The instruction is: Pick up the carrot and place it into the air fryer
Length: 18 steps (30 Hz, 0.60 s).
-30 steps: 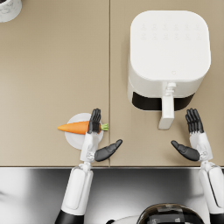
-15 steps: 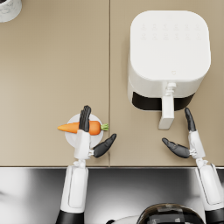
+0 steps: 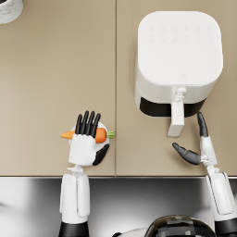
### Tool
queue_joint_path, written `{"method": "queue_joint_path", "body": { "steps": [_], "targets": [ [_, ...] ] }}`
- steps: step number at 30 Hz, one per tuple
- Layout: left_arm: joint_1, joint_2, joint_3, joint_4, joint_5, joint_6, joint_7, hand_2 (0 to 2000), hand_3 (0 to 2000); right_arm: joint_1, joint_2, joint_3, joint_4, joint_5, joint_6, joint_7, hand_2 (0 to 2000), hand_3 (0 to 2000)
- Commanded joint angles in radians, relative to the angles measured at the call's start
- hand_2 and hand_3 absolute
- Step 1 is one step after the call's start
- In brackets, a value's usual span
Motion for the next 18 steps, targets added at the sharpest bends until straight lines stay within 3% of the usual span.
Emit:
{"method": "queue_joint_path", "body": {
  "steps": [1, 4, 9, 14, 18],
  "targets": [
    [0.030, 0.002, -0.032, 0.000, 0.046, -0.053, -0.029, 0, 0, 0.017, -0.009, -0.003, -0.004, 0.000, 0.000, 0.000, 0, 0],
    [0.038, 0.004, -0.042, 0.013, 0.182, -0.136, -0.073, 0, 0, 0.030, -0.021, -0.013, -0.011, 0.000, 0.000, 0.000, 0, 0],
    [0.050, 0.012, 0.033, 0.112, 0.410, -0.180, -0.094, 0, 0, 0.033, -0.032, -0.008, -0.046, 0.000, 0.000, 0.000, 0, 0],
    [0.103, 0.027, 0.070, 0.266, 0.541, -0.186, -0.098, 0, 0, 0.026, -0.040, 0.025, -0.105, 0.000, 0.000, 0.000, 0, 0],
    [0.094, 0.025, 0.065, 0.255, 0.562, -0.149, -0.100, 0, 0, 0.031, -0.050, 0.070, -0.207, 0.000, 0.000, 0.000, 0, 0]
  ]
}}
